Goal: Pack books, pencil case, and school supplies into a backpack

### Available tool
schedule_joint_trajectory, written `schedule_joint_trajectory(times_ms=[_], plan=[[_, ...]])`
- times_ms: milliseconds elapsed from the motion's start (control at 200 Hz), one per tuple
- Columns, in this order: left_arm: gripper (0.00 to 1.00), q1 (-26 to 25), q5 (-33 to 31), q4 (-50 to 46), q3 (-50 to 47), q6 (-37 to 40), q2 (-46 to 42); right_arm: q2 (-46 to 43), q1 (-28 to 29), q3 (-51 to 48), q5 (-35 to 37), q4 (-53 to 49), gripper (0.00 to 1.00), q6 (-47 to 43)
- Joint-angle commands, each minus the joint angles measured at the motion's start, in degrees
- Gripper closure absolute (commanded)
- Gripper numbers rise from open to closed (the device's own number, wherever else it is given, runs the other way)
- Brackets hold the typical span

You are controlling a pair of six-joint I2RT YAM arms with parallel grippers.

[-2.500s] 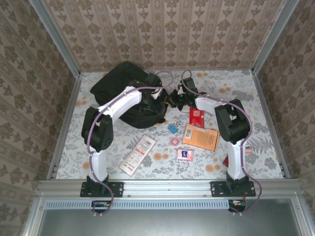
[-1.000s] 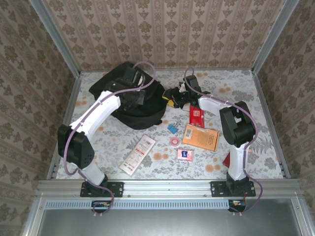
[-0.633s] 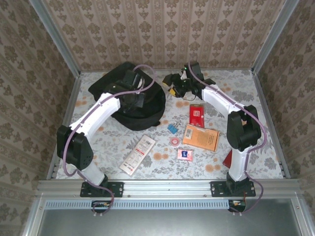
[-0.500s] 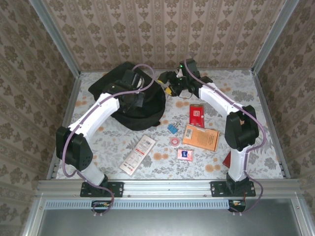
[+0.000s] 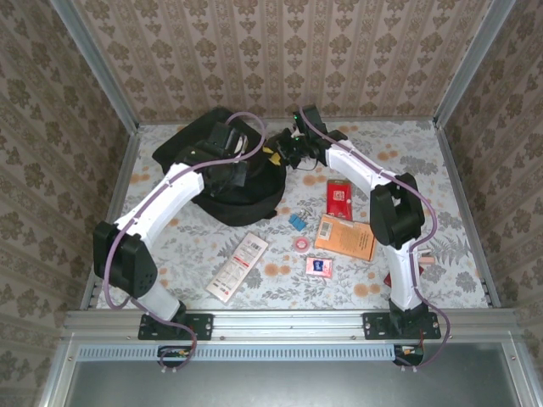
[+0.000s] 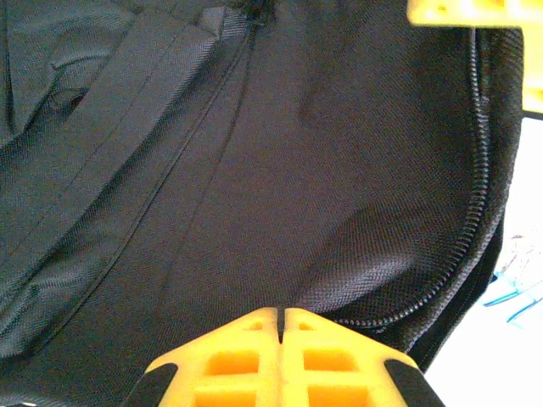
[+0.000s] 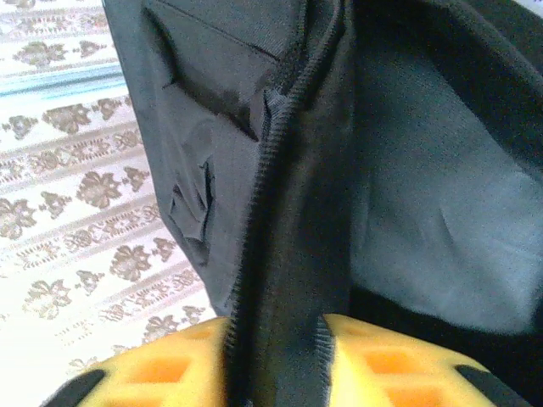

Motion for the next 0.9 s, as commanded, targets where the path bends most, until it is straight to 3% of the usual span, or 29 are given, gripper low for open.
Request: schedule_joint_trajectory(times_ms=[0, 80, 210, 410, 640, 895], plan=[[1.0, 0.0, 1.0, -1.0, 0.0, 0.8, -2.8, -0.5, -0.3, 1.3, 1.4, -2.0, 0.84, 2.2], [0.99, 0.0, 2.2, -1.7, 1.0, 1.5, -2.9, -1.3, -0.3, 1.2, 1.0, -1.1, 0.99, 3.5], [0.6, 0.0, 4.3, -3.1, 4.7, 1.7, -1.4, -1.5, -0.3, 2.0, -1.9, 1.2, 1.0, 7.4], [0.24, -0.1, 11.0, -4.8, 12.2, 1.7, 4.0, -1.1, 0.1, 3.0, -3.7, 1.0, 1.0, 10.2], [0.27, -0.7, 14.3, -5.7, 15.6, 2.6, 9.9, -1.7, 0.0, 3.1, -4.7, 1.1, 1.0, 11.8], [0.34, -1.4, 9.1, -6.0, 16.1, 4.1, 12.6, -2.0, -0.1, 3.0, -5.2, 2.2, 1.0, 12.8]])
